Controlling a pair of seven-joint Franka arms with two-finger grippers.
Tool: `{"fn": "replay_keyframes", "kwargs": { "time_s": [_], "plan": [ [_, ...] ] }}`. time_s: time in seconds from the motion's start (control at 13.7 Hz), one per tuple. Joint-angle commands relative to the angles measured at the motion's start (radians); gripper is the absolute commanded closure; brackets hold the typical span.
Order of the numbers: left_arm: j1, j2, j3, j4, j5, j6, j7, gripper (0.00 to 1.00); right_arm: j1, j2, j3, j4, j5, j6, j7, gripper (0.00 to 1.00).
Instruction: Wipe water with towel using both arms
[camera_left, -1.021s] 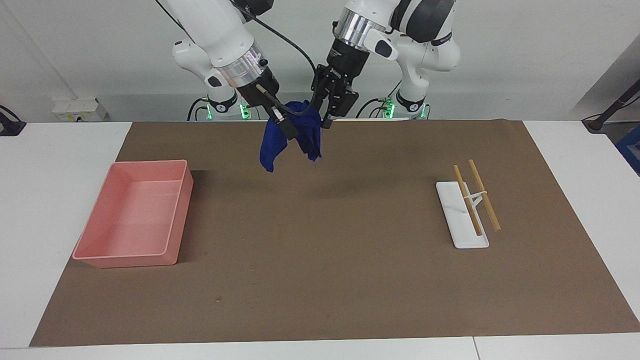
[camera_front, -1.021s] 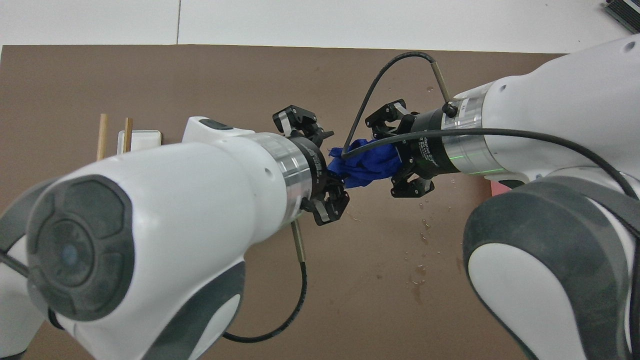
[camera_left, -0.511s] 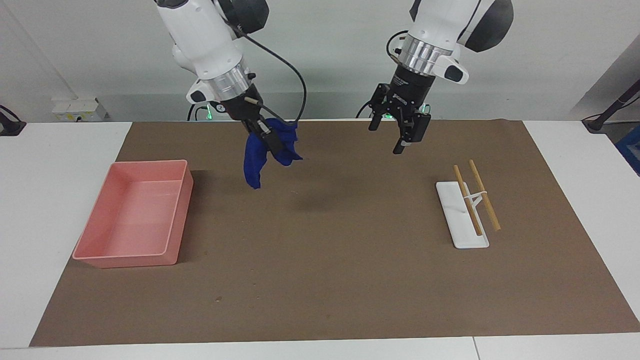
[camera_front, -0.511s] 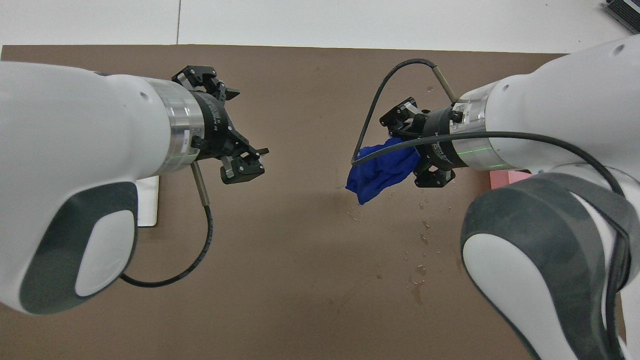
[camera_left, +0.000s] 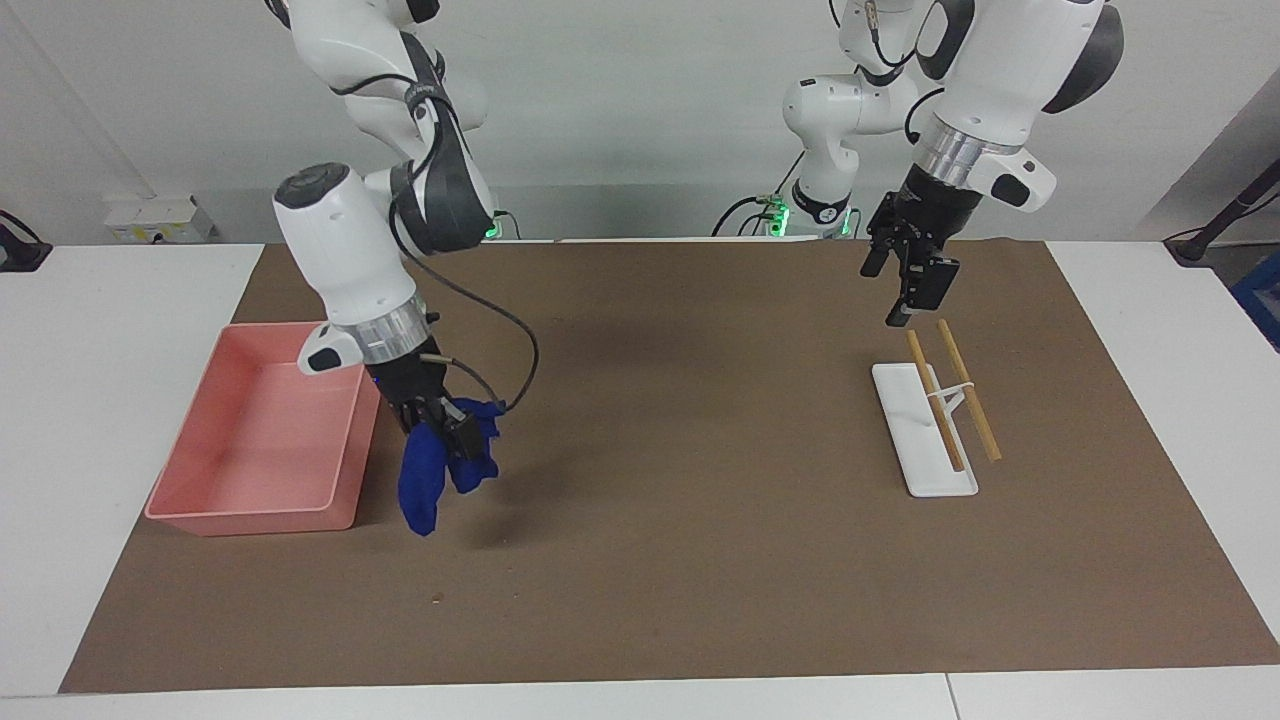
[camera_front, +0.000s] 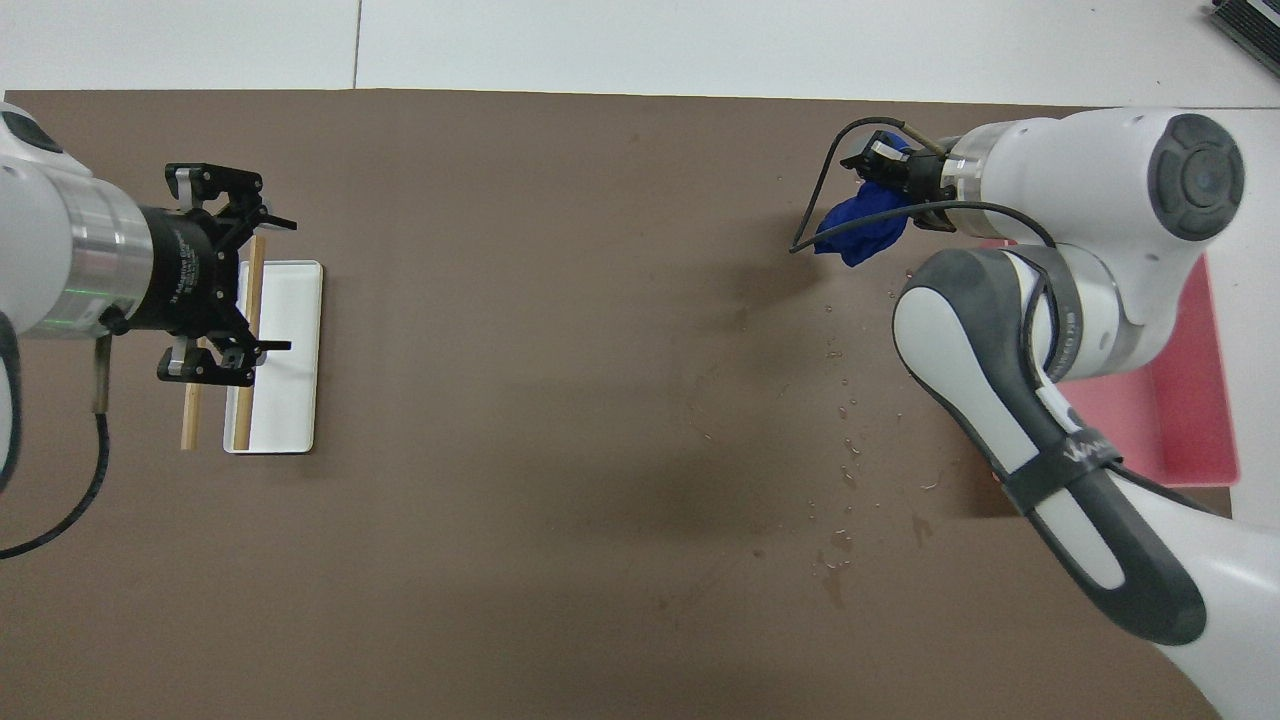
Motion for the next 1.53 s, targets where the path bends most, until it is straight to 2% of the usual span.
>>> {"fn": "replay_keyframes", "kwargs": {
  "time_s": [0.0, 0.15, 0.36, 0.58, 0.8, 0.95, 1.31, 1.46],
  "plan": [
    [0.097, -0.041, 0.0, -0.041, -0.002, -0.032, 0.283, 0.0, -0.009, 0.141, 0.014, 0.11, -0.028, 0.092, -0.104, 1.0],
    [0.135, -0.044, 0.0, -0.042, 0.001, -0.043, 0.565, 0.0, -0.007, 0.188, 0.014, 0.058, -0.023, 0.194, -0.17, 1.0],
    [0.151, -0.045, 0.006, -0.042, 0.056, -0.043, 0.924, 0.0, -0.027, 0.168, 0.014, -0.08, -0.023, 0.184, -0.207, 1.0],
    [0.152, -0.033, 0.007, -0.029, 0.11, -0.072, 1.043, 0.0, -0.033, 0.11, 0.014, -0.198, -0.023, 0.117, -0.262, 1.0],
    [0.139, 0.013, 0.007, 0.02, 0.2, -0.122, 1.231, 0.0, -0.046, 0.077, 0.014, -0.205, -0.023, -0.027, -0.288, 1.0],
    [0.111, 0.012, 0.007, 0.011, 0.272, -0.161, 1.357, 0.0, -0.05, 0.039, 0.012, -0.223, -0.023, -0.141, -0.343, 1.0],
    [0.048, -0.005, 0.029, -0.015, 0.271, -0.227, 1.371, 0.0, -0.09, -0.051, 0.014, -0.342, -0.023, -0.357, -0.403, 1.0],
    [0.023, -0.004, 0.038, -0.018, 0.271, -0.213, 1.379, 0.0, -0.09, -0.103, 0.014, -0.433, -0.019, -0.365, -0.403, 1.0]
  ]
}}
